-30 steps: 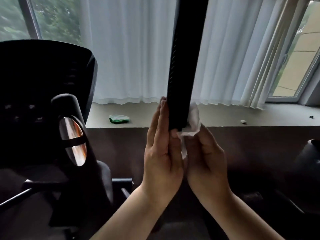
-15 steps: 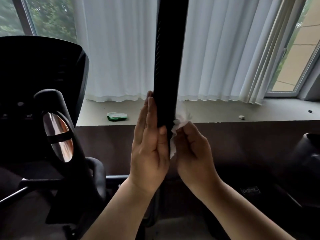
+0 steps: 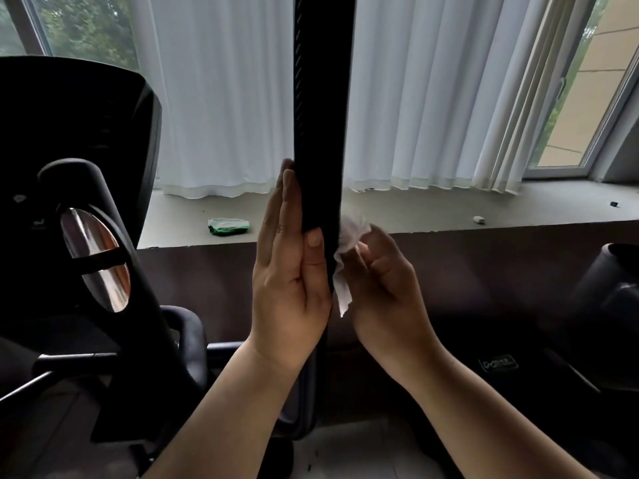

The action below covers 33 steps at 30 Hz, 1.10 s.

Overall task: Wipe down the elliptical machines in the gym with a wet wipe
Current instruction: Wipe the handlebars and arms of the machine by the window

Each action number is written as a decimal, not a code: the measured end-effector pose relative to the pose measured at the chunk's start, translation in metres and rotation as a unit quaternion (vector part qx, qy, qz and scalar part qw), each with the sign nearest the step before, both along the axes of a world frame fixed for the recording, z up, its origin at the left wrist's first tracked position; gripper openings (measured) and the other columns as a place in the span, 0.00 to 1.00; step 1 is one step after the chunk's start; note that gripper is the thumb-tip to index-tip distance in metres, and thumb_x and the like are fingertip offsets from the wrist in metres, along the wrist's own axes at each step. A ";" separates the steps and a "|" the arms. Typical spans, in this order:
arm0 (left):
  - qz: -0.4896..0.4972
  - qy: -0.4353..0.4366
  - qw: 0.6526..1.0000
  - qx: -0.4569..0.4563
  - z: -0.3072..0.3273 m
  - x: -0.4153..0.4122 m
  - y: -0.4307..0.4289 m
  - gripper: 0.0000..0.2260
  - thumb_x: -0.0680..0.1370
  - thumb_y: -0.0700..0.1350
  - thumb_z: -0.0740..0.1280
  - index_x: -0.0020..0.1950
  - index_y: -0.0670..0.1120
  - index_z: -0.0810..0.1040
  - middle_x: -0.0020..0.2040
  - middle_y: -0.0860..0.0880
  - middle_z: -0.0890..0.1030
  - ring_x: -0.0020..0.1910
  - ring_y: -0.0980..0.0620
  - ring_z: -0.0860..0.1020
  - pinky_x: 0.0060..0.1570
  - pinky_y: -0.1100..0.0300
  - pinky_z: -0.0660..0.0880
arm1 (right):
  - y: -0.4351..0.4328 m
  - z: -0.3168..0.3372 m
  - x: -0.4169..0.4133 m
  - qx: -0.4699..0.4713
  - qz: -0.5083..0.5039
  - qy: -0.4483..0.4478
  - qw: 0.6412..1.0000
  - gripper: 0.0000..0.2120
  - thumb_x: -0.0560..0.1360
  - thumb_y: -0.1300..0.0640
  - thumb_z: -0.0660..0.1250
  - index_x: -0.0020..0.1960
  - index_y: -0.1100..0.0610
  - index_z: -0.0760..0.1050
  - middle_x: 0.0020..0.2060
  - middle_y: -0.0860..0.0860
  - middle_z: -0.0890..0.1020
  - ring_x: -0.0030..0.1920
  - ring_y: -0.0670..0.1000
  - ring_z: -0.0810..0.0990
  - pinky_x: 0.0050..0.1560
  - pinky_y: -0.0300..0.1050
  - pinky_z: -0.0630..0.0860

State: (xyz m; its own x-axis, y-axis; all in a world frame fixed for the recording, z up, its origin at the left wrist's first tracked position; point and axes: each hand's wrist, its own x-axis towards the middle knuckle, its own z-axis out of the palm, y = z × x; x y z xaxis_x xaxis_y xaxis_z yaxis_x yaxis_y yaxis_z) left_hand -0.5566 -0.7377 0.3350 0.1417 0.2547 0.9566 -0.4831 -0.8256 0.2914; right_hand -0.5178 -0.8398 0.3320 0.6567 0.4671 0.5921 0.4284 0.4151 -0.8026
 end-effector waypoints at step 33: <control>0.193 0.010 0.981 0.004 -0.071 0.001 -0.027 0.22 0.88 0.46 0.50 0.76 0.32 0.53 0.80 0.49 0.63 0.79 0.49 0.64 0.75 0.57 0.62 | 0.014 -0.071 0.049 0.069 0.165 -0.153 0.972 0.10 0.85 0.58 0.57 0.60 0.58 0.75 0.44 0.35 0.81 0.38 0.41 0.82 0.39 0.33 0.76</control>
State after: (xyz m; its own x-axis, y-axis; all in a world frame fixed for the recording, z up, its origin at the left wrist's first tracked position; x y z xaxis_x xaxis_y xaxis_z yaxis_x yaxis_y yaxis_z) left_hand -0.5559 -0.7643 0.2643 0.0548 0.2847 0.9571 -0.1292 -0.9484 0.2895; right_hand -0.4684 -0.8263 0.2609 0.2688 0.5247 0.8078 0.4633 0.6648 -0.5860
